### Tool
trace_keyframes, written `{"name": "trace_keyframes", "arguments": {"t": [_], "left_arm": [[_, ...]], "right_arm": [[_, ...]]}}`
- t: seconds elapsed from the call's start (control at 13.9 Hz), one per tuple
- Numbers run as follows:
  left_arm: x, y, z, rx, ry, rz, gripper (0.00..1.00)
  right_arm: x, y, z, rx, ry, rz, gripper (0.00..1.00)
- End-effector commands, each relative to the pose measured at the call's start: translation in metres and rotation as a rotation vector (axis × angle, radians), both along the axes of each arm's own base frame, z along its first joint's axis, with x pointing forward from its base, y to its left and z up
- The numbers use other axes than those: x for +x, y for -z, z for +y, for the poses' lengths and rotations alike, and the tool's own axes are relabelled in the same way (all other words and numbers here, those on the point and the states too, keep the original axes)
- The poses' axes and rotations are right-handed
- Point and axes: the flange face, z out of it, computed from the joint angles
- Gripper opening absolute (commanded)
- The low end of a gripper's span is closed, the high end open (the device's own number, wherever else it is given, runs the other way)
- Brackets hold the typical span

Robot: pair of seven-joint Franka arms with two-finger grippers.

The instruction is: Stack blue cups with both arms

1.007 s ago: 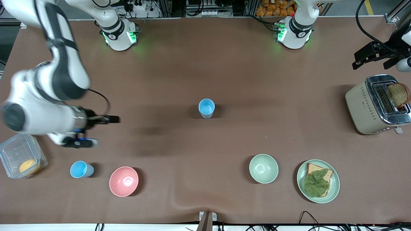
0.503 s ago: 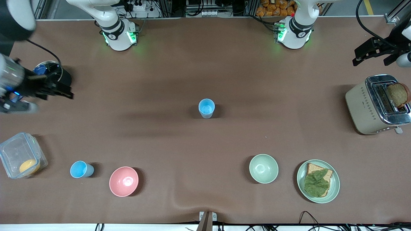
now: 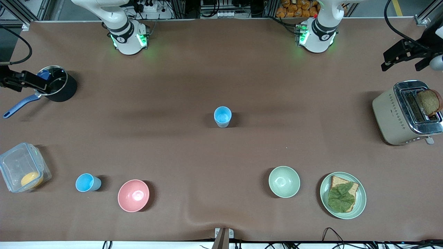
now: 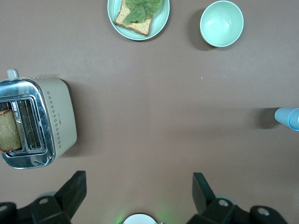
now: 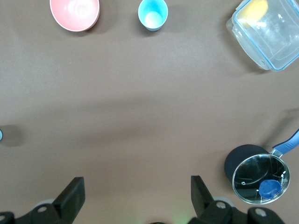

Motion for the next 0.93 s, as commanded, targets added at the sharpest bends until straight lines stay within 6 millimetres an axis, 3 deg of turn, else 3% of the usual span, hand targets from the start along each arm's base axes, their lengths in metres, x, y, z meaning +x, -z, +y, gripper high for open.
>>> {"name": "trace_keyframes", "arguments": {"t": [0.0,0.86], "left_arm": [[-0.005,-0.003,0.011,-0.022,0.031,-0.011,1.0],[-0.002,-0.003,0.009,-0.015,0.021,-0.012,1.0]], "right_arm": [[-0.007,-0.003,0.001,-0.011,-0.006,0.002,1.0],[-0.009,-0.012,0.004,-0.013,-0.014,-0.005,1.0]]}}
